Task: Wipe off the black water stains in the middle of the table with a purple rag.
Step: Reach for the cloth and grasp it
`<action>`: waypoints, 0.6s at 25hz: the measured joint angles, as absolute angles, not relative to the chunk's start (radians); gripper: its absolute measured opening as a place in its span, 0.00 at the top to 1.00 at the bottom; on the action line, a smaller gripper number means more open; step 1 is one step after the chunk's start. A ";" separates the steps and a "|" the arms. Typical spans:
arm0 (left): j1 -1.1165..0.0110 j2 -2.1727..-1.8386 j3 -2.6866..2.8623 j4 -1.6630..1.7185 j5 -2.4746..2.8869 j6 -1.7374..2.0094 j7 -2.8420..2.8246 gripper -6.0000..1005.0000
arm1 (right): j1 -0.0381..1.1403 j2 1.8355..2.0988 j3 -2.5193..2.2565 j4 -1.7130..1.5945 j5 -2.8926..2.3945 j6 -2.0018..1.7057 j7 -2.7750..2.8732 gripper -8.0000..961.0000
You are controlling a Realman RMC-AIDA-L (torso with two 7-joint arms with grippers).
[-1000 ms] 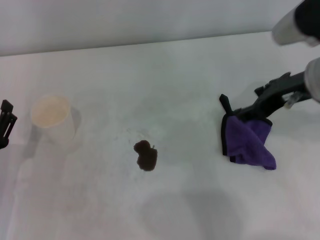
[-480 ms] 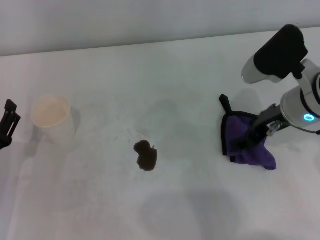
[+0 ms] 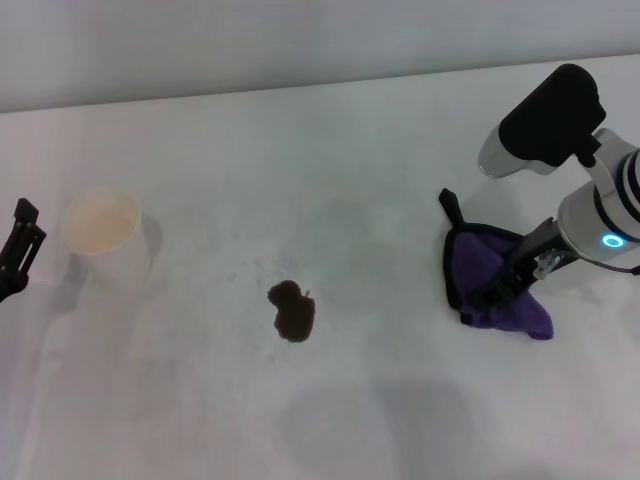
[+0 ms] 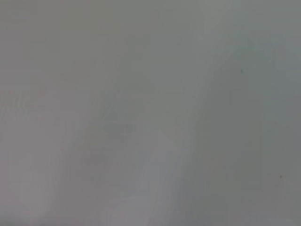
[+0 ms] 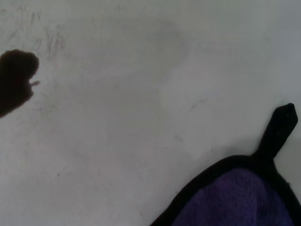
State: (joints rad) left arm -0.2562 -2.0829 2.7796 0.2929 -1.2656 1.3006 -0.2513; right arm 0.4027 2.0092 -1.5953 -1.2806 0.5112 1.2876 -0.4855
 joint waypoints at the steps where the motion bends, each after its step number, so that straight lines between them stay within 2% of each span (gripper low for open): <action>1: -0.256 -2.083 2.780 0.293 -1.266 1.300 -0.251 0.12 | 0.404 2.009 -1.595 -1.280 0.511 1.290 -0.486 0.22; 15: -0.258 -2.083 2.780 0.293 -1.265 1.295 -0.250 0.12 | 0.437 2.008 -1.587 -1.280 0.505 1.335 -0.483 0.31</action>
